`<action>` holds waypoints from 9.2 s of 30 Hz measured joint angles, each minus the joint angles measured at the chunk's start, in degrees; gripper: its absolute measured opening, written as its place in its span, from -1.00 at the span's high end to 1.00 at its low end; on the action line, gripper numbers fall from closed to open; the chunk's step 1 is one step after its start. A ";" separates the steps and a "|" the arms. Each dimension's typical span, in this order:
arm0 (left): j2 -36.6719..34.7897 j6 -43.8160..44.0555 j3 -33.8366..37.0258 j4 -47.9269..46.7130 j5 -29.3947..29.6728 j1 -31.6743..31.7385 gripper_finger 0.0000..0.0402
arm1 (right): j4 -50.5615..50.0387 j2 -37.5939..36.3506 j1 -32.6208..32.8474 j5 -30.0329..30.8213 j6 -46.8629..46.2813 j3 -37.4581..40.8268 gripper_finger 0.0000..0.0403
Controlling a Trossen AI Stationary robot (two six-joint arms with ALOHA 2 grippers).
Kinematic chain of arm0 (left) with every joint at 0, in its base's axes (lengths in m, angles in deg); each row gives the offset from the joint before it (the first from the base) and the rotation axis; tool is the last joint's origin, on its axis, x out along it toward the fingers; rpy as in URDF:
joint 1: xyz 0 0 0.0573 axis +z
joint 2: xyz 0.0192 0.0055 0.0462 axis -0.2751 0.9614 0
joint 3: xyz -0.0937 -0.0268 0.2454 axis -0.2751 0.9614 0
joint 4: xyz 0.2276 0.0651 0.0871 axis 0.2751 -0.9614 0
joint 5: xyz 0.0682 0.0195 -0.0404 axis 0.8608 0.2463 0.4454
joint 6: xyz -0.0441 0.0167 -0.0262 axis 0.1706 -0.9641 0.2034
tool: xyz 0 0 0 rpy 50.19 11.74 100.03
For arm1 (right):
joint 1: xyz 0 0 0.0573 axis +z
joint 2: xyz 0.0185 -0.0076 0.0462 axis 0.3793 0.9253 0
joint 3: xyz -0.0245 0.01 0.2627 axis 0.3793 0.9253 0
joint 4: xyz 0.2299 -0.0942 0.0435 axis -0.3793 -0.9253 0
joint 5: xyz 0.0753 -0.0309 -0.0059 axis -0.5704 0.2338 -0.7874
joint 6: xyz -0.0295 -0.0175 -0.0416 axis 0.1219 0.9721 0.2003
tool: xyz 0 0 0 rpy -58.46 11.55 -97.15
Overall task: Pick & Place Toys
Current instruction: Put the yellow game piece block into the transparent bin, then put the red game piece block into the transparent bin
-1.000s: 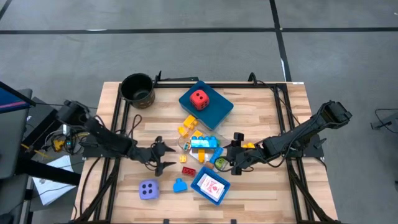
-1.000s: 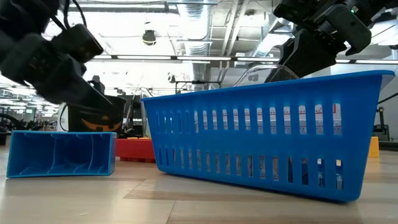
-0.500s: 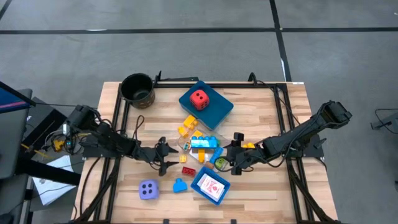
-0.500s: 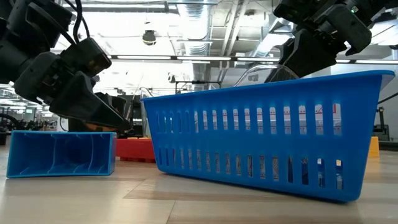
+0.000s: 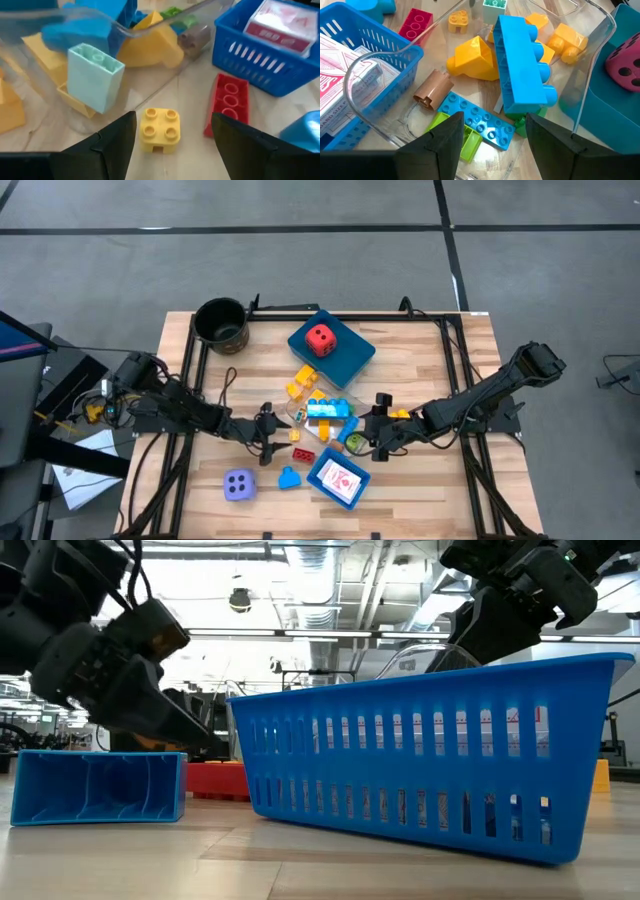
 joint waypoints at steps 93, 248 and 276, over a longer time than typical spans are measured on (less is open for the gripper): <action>-9.10 -13.10 -0.45 8.31 3.98 -5.69 0.32 | 0.14 0.42 -0.02 0.00 0.20 0.00 -0.02; 9.68 -7.24 -10.16 -7.55 -7.82 -1.12 0.40 | 0.59 0.44 -0.02 0.00 0.46 0.00 -0.02; -5.93 -7.43 -6.90 -19.58 -1.56 -5.40 0.36 | 0.48 0.42 0.00 0.00 0.46 0.02 -0.02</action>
